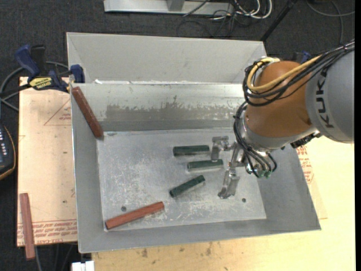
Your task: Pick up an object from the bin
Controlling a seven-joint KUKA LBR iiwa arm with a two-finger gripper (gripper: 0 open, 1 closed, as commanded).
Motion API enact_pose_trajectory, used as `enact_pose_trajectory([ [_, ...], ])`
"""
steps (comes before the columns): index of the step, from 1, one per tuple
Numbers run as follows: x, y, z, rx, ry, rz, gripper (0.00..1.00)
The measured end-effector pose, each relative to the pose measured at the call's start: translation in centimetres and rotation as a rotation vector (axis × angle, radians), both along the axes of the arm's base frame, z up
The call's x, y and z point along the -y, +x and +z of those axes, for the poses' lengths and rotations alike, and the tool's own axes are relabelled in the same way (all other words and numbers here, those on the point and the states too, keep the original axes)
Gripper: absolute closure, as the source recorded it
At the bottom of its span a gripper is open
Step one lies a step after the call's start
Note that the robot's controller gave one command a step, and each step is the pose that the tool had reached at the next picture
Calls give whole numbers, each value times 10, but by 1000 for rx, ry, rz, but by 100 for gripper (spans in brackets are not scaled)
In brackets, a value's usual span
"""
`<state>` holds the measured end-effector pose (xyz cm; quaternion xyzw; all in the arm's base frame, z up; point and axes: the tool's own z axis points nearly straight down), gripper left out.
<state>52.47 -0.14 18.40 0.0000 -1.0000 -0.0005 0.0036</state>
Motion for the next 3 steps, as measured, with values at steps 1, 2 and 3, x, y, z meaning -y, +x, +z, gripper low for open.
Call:
enact_pose_trajectory([
  [1,-57,0,-117,2,2,189,0],
  [2,-56,2,-113,9,1,187,100],
  [3,-44,-31,19,15,0,253,100],
])
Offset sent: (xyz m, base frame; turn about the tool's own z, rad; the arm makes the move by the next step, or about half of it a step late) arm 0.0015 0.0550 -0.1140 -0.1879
